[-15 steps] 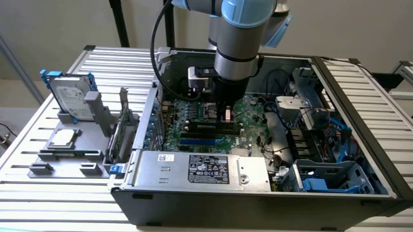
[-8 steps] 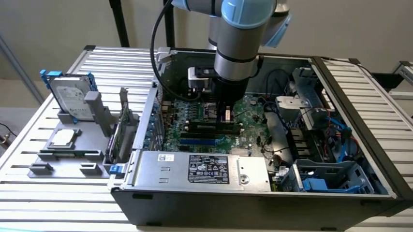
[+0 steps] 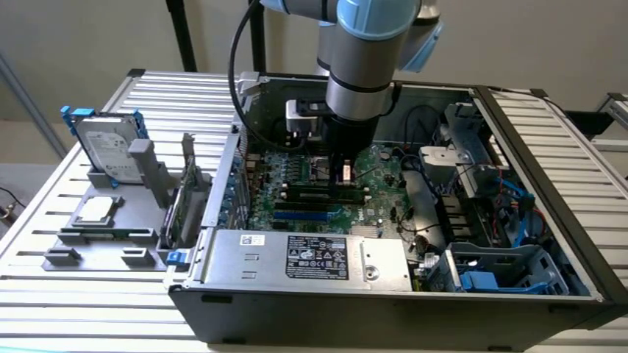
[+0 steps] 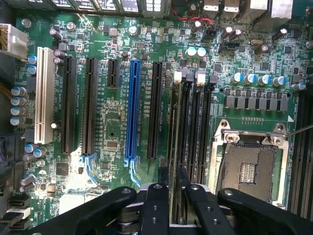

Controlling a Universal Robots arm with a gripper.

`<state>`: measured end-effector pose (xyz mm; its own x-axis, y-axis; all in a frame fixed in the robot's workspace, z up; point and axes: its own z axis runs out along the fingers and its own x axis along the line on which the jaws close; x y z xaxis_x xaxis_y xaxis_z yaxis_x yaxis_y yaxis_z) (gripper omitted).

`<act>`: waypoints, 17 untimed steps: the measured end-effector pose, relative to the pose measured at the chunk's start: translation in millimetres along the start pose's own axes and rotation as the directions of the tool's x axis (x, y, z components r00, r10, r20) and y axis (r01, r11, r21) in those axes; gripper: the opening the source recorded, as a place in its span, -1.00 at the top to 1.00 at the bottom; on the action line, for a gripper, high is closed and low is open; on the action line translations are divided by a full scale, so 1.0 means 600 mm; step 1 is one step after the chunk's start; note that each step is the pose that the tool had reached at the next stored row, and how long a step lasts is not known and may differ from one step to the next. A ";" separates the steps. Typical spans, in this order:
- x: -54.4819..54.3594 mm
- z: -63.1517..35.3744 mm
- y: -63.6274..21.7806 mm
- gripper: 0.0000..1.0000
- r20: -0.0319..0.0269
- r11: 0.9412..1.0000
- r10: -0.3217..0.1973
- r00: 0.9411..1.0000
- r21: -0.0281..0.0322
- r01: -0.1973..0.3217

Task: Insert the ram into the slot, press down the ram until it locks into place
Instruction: 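Insert the ram into the slot, then press down the ram until it locks into place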

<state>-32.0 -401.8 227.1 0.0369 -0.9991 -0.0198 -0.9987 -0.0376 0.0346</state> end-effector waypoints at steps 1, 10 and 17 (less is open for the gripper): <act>0.000 -0.003 0.001 0.57 0.000 1.000 0.000 1.000 0.000 0.000; -0.001 -0.039 0.013 0.80 0.000 1.000 0.000 1.000 -0.001 0.000; -0.001 -0.038 0.019 0.80 0.000 1.000 0.001 1.000 -0.001 -0.001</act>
<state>-42.7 -401.8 250.5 0.0360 -0.9992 -0.0200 -0.9987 -0.0367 0.0355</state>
